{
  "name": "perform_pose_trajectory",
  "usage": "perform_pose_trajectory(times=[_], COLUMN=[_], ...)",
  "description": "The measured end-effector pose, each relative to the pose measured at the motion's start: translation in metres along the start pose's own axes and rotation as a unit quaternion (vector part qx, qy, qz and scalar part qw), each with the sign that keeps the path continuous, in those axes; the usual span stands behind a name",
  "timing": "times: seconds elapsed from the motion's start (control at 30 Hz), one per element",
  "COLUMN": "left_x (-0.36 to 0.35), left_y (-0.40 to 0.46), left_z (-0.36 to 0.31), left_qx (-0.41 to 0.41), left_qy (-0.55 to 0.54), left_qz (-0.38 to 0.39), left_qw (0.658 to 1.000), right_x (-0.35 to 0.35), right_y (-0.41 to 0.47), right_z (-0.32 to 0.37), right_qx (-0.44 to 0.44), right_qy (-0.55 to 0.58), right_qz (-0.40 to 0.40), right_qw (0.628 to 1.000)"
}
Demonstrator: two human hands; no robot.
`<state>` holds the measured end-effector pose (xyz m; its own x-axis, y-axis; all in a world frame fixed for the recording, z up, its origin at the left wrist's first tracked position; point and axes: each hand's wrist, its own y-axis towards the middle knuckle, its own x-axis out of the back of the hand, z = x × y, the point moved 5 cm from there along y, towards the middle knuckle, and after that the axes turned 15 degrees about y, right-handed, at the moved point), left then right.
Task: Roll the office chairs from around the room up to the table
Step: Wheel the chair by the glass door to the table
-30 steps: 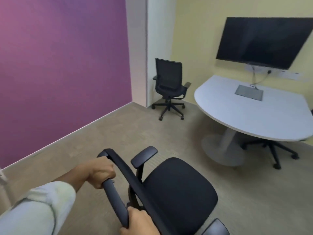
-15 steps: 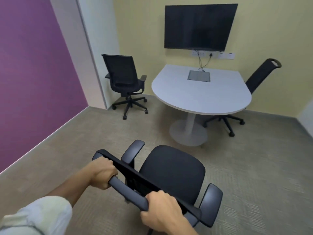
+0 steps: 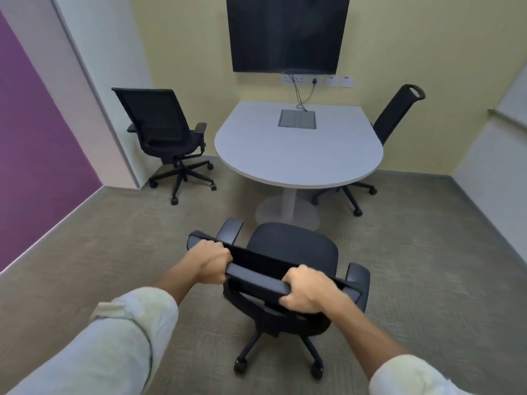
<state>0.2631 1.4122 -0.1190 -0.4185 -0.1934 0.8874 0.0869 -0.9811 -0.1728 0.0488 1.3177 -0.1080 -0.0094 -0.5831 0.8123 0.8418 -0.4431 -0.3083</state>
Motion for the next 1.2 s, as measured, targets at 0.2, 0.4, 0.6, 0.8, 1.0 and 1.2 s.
perform_pose_trajectory(times=[0.2, 0.4, 0.6, 0.8, 1.0, 1.2], left_x=[0.026, 0.033, 0.027, 0.024, 0.026, 0.035], left_y=[0.064, 0.117, 0.156, 0.187, 0.197, 0.193], left_z=[-0.003, 0.008, 0.027, 0.036, 0.029, 0.021], left_qx=[0.0, -0.014, -0.005, -0.002, -0.007, -0.009], left_qy=[-0.044, -0.107, -0.096, -0.122, -0.136, -0.143], left_qz=[-0.008, 0.015, -0.034, -0.066, -0.08, -0.077], left_qw=[0.999, 0.994, 0.995, 0.99, 0.987, 0.987], right_x=[0.045, 0.071, 0.093, 0.116, 0.124, 0.129], right_y=[0.022, 0.043, 0.077, 0.105, 0.11, 0.107], right_z=[-0.065, -0.096, -0.103, -0.119, -0.136, -0.143], right_qx=[-0.07, -0.08, -0.078, -0.094, -0.106, -0.116], right_qy=[-0.07, -0.115, -0.135, -0.128, -0.152, -0.153], right_qz=[-0.082, -0.181, -0.178, -0.161, -0.15, -0.141], right_qw=[0.992, 0.973, 0.972, 0.974, 0.971, 0.971])
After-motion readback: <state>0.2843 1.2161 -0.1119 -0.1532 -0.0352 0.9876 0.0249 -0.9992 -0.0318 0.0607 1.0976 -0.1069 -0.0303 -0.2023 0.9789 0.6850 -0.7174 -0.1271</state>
